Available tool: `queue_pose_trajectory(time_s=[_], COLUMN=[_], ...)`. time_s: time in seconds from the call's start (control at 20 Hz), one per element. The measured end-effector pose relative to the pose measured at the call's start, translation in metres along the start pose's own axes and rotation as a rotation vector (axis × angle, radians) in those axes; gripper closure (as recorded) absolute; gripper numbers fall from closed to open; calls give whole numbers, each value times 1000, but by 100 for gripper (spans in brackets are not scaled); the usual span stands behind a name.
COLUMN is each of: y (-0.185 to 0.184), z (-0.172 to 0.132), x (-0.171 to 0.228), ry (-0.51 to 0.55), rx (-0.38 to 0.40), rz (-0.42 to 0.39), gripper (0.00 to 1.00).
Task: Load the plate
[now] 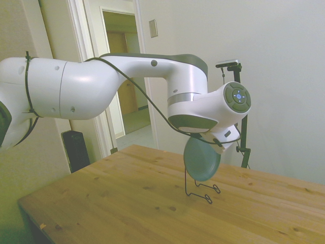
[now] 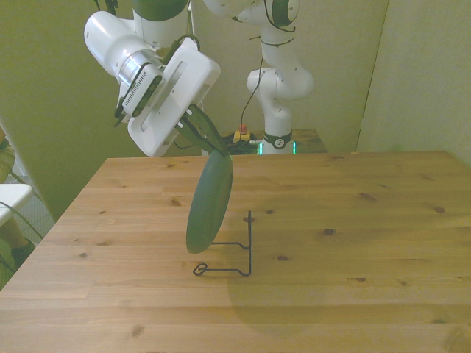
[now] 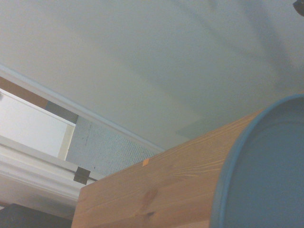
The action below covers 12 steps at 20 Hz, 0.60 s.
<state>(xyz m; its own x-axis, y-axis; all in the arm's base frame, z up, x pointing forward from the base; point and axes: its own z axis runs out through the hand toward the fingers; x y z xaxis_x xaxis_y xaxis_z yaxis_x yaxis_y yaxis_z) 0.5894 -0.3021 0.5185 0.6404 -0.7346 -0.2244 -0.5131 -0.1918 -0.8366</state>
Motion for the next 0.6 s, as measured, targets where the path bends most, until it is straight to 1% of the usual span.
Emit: queue_pose_trajectory(time_s=[0.35,0.5,0.6], y=[2,5,10], z=[5,8,10], x=[-1,-1,2], ry=[-32,-62,-74], rx=[49,85,89], rz=[24,43,54], gripper=[100,100,100])
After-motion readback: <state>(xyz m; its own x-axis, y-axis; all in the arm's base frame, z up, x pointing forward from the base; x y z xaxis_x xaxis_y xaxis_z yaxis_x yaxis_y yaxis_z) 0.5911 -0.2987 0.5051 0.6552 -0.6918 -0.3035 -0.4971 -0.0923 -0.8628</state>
